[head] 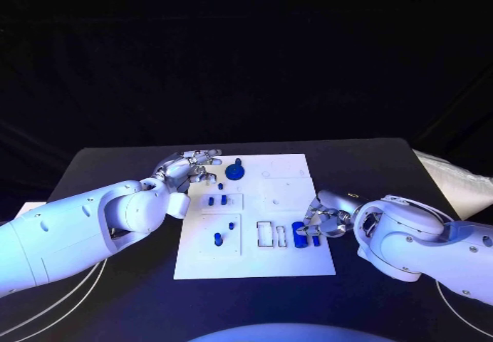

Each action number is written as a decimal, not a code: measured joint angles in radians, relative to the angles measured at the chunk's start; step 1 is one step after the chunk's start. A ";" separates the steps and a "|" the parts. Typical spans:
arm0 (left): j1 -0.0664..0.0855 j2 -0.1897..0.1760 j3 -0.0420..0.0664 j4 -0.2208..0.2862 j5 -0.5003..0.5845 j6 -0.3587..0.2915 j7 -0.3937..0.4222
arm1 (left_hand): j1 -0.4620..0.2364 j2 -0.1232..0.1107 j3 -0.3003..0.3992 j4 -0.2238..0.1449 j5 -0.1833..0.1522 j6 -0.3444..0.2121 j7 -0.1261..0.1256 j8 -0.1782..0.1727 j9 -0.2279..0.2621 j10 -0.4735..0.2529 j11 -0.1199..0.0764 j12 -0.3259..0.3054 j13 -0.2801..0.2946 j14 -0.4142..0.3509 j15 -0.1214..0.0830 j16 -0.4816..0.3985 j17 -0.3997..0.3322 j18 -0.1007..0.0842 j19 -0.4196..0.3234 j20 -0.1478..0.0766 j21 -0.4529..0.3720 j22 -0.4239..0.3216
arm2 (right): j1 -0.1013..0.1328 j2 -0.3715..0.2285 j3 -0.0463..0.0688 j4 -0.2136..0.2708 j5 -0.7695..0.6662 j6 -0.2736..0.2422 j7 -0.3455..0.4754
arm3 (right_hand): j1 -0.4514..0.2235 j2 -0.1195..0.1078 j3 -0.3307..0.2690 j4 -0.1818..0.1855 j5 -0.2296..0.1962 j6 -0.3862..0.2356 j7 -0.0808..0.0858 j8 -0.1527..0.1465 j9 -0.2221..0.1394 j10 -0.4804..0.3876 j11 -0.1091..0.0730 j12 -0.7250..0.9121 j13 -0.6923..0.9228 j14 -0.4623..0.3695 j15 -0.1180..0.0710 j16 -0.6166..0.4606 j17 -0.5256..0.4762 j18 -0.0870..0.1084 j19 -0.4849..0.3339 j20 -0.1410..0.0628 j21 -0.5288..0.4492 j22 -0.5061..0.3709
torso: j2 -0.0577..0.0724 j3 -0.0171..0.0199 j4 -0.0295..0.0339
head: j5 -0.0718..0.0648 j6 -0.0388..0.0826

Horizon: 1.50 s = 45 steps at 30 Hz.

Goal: Assemble the parts on the task board

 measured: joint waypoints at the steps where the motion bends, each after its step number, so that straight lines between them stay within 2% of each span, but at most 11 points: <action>1: 0.000 0.000 0.000 0.000 0.000 0.000 0.000 | 0.000 0.000 0.003 -0.003 0.000 0.000 0.000 0.004 0.000 0.000 0.000 0.002 0.001 0.000 0.000 0.000 0.000 0.000 0.002 -0.002 -0.004 0.000 | -0.002 0.004 0.000 -0.003 -0.002 0.002 -0.001 | 0.000 0.000 0.000 0.000 0.000 0.000 0.000 0.000 0.000 0.000 0.000 0.002 0.001 0.000 0.000 0.000 0.000 0.000 0.000 0.000 0.000 0.000 | 0.000 0.0002 0.0000 | 0.000 -0.001; 7: 0.000 -0.003 0.000 0.002 0.000 0.000 0.000 | 0.000 0.000 0.003 -0.003 0.000 0.000 0.000 0.004 0.000 0.000 0.000 0.004 0.001 0.000 0.000 0.000 0.000 0.000 0.004 -0.004 -0.004 -0.001 | -0.015 0.028 0.000 -0.025 -0.009 0.016 -0.006 | 0.008 0.008 -0.003 0.003 0.007 0.000 0.000 0.004 0.002 0.000 0.000 0.004 0.008 0.000 0.000 0.000 0.002 0.000 0.000 0.000 0.004 0.002 | 0.001 0.0008 -0.0007 | 0.004 -0.007; 15: 0.000 -0.005 0.000 0.003 0.000 0.001 0.000 | 0.000 0.000 0.003 -0.003 0.000 0.000 0.000 0.004 0.000 0.000 0.000 0.004 0.001 0.000 0.000 0.000 0.000 0.000 0.004 -0.004 -0.004 -0.001 | -0.033 0.065 0.002 -0.055 -0.012 0.023 -0.010 | 0.014 0.014 -0.009 0.003 0.013 -0.003 0.003 0.008 0.004 -0.003 -0.003 0.005 0.010 0.000 0.000 0.000 0.001 0.000 0.000 0.000 0.004 0.002 | 0.001 0.0013 -0.0012 | 0.006 -0.010; 21: 0.000 -0.007 0.000 0.004 0.000 0.001 0.000 | 0.000 0.000 0.000 -0.006 0.000 0.000 0.000 0.004 0.000 0.000 0.000 0.004 0.001 0.000 0.000 0.000 -0.002 0.000 0.004 -0.004 -0.004 -0.001 | -0.038 0.083 0.008 -0.069 -0.020 0.023 -0.013 | 0.015 0.015 -0.010 0.004 0.013 -0.003 0.003 0.015 0.009 -0.006 0.001 0.005 0.010 0.000 0.000 0.002 0.002 0.000 0.000 0.000 0.004 0.004 | 0.001 0.0010 -0.0011 | 0.007 -0.013; 25: 0.000 -0.007 0.000 0.004 0.000 0.002 0.000 | 0.000 0.000 0.000 -0.006 0.000 0.000 0.000 0.004 0.000 0.000 0.000 0.004 0.001 0.000 0.000 0.000 -0.002 0.000 0.004 -0.004 -0.004 -0.001 | -0.039 0.088 0.009 -0.074 -0.024 0.022 -0.014 | 0.019 0.019 -0.011 0.006 0.013 -0.003 0.004 0.016 0.009 -0.006 0.001 0.005 0.009 0.000 0.000 0.004 0.006 0.000 0.000 0.000 0.004 0.006 | 0.001 0.0008 -0.0009 | 0.003 -0.015; 29: 0.000 -0.008 0.000 0.004 0.000 0.002 -0.001 | 0.000 0.000 0.000 -0.006 0.000 0.000 0.000 0.004 0.000 0.000 0.000 0.004 0.001 0.000 0.000 0.000 -0.002 0.000 0.004 -0.004 -0.004 -0.001 | -0.040 0.089 0.010 -0.075 -0.026 0.020 -0.014 | 0.026 0.026 -0.019 0.008 0.027 -0.002 0.003 0.024 0.009 -0.009 -0.002 0.005 0.013 0.000 0.000 0.004 0.009 0.000 0.000 0.000 0.004 0.007 | 0.001 0.0004 -0.0007 | 0.003 -0.015; 31: 0.000 -0.008 0.000 0.004 0.000 0.003 -0.001 | 0.000 0.000 0.000 -0.006 0.000 0.000 0.000 0.004 0.000 0.000 0.000 0.004 0.001 0.000 0.000 0.000 -0.002 0.000 0.004 -0.004 -0.004 -0.001 | -0.041 0.089 0.010 -0.075 -0.027 0.016 -0.014 | 0.030 0.030 -0.019 0.008 0.041 0.005 -0.005 0.032 0.014 -0.009 -0.002 0.005 0.017 0.000 0.000 0.008 0.013 0.000 0.000 0.000 0.004 0.008 | 0.001 0.0003 -0.0008 | 0.003 -0.015; 35: 0.000 -0.009 0.000 0.005 0.000 0.003 -0.001 | 0.000 0.000 0.000 -0.006 0.000 0.000 0.000 0.004 0.000 0.000 0.000 0.004 0.000 0.000 0.000 0.000 -0.002 0.000 0.004 -0.004 -0.004 -0.001 | -0.043 0.085 0.008 -0.070 -0.026 -0.003 -0.014 | 0.040 0.051 -0.022 0.011 0.071 0.008 -0.008 0.038 0.020 -0.010 -0.002 0.005 0.022 0.000 0.000 0.009 0.019 0.000 0.000 0.000 0.008 0.013 | 0.001 0.0008 -0.0012 | 0.005 -0.016; 38: 0.000 -0.009 0.000 0.005 0.000 0.004 -0.001 | 0.000 0.000 0.000 -0.006 0.000 0.000 0.000 0.004 0.000 0.000 0.000 0.004 0.000 0.000 0.000 0.000 -0.002 0.000 0.004 -0.004 -0.004 -0.001 | -0.047 0.072 0.005 -0.057 -0.022 -0.028 -0.013 | 0.054 0.065 -0.025 0.009 0.109 0.008 -0.008 0.039 0.020 -0.012 -0.002 0.005 0.025 0.000 0.000 0.012 0.025 0.000 0.000 0.000 0.011 0.017 | 0.001 0.0007 -0.0012 | 0.005 -0.016; 41: 0.000 -0.010 0.000 0.005 0.000 0.004 -0.001 | 0.000 0.000 0.000 -0.006 0.000 0.000 0.000 0.004 0.000 0.000 0.000 0.004 0.000 -0.003 0.003 0.000 -0.003 0.000 0.004 -0.004 -0.004 -0.001 | -0.048 0.053 0.004 -0.036 -0.010 -0.062 -0.009 | 0.058 0.069 -0.026 0.009 0.133 0.012 -0.012 0.047 0.020 -0.007 -0.008 0.004 0.030 0.000 0.000 0.018 0.031 0.000 0.004 -0.004 0.015 0.023 | 0.001 0.0011 -0.0011 | 0.005 -0.016; 45: 0.000 -0.010 0.000 0.005 0.000 0.004 -0.002 | 0.000 0.000 0.000 -0.006 0.000 0.000 0.000 0.004 0.000 0.000 0.000 0.004 0.000 -0.004 0.004 0.000 -0.003 0.000 0.004 -0.004 -0.004 -0.001 | -0.034 0.039 0.007 -0.008 0.019 -0.111 0.001 | 0.059 0.070 -0.028 0.008 0.141 0.012 -0.012 0.049 0.020 -0.005 -0.010 0.009 0.038 0.000 0.000 0.018 0.036 0.000 0.004 -0.004 0.015 0.027 | 0.001 0.0010 -0.0011 | 0.006 -0.016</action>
